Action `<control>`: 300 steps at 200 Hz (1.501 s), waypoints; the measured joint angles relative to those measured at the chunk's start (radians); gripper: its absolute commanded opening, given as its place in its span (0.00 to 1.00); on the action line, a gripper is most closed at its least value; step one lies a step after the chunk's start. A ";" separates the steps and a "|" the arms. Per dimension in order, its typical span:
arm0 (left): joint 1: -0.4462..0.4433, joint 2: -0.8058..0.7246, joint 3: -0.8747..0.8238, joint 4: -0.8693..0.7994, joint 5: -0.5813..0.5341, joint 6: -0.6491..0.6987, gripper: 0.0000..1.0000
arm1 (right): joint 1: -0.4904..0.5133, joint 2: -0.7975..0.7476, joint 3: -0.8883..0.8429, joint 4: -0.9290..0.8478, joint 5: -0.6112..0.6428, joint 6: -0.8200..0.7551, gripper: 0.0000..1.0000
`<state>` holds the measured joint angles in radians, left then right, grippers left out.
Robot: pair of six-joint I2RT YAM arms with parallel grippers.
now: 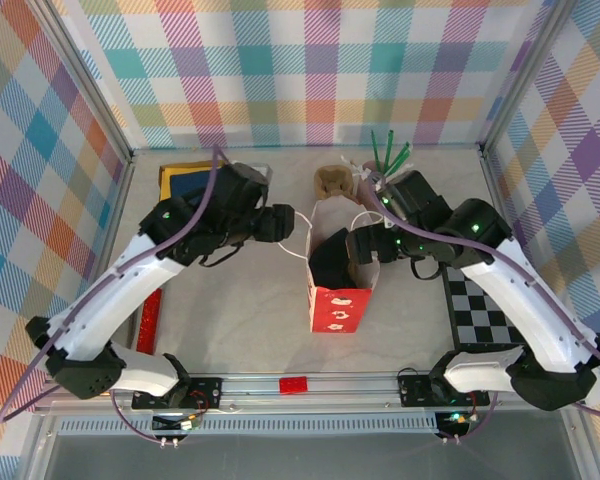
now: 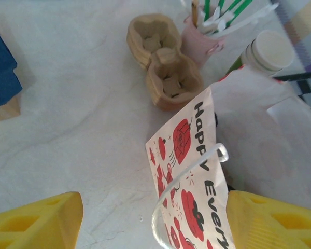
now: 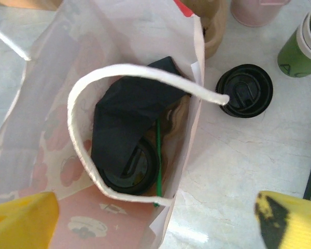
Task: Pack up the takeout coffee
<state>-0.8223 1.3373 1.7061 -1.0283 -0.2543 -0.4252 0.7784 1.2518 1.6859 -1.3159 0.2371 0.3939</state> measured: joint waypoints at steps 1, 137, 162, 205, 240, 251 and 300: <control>0.000 -0.002 0.000 0.001 0.000 0.000 0.74 | 0.000 0.000 0.000 0.000 0.000 -0.001 0.99; 0.000 -0.238 -0.092 0.063 -0.172 0.027 0.75 | 0.000 -0.106 0.056 -0.002 0.003 -0.084 0.99; 0.000 -0.266 -0.108 0.063 -0.208 0.031 0.75 | 0.000 -0.129 0.054 0.001 0.039 -0.101 0.99; 0.000 -0.312 -0.158 0.062 -0.274 0.032 0.76 | 0.000 -0.219 0.003 0.056 0.100 -0.136 0.99; 0.000 -0.340 -0.191 0.067 -0.317 0.047 0.76 | 0.000 -0.293 -0.040 0.111 0.166 -0.169 0.99; 0.000 -0.352 -0.206 0.071 -0.332 0.051 0.76 | 0.000 -0.319 -0.063 0.133 0.190 -0.182 0.99; 0.000 -0.423 -0.310 0.130 -0.404 0.081 0.77 | 0.000 -0.436 -0.195 0.226 0.279 -0.254 0.99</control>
<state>-0.8219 0.9138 1.3964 -0.8982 -0.6586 -0.3443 0.7784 0.8162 1.4906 -1.0901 0.5159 0.1394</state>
